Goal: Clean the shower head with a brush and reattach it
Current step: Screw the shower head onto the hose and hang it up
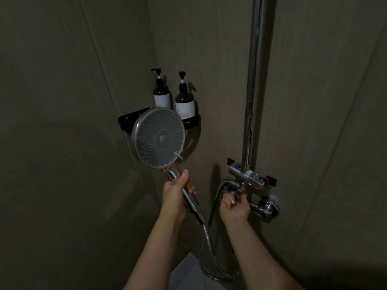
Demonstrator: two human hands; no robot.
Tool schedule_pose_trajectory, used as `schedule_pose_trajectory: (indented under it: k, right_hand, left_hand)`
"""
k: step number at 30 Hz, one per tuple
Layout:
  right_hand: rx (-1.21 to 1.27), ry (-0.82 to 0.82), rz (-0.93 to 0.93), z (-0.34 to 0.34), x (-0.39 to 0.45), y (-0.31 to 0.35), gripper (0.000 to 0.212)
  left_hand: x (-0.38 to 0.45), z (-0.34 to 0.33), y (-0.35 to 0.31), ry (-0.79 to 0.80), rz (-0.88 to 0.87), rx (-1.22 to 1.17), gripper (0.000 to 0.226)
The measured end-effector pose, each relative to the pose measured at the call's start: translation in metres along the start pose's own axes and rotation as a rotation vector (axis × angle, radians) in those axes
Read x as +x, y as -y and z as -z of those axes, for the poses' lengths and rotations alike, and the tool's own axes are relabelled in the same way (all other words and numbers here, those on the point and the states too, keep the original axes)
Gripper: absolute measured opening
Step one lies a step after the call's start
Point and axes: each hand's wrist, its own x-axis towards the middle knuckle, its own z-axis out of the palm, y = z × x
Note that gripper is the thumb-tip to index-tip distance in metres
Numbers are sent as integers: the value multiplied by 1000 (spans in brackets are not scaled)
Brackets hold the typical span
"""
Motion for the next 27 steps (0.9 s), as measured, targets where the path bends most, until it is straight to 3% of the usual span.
schedule_pose_trajectory:
  k: [7,12,19,24,27]
  right_hand:
    - [238,20,-25,-1,1,-3,46]
    - [137,-51,-18,-8,0,-2,50]
    - [-444,-228,1,1,9,13,46]
    - [-937,-455,239,21,4,31,33]
    - [-1216,-462,254,41,4,37,30]
  left_hand:
    - [-3,-3,1,29,-2,52,29]
    - [-7,-3,0,38,17,56,30]
    - [-9,-1,1,25,-11,111,30]
    - [-8,-1,6,24,32,170,18]
    - [-7,-1,11,36,35,262,13]
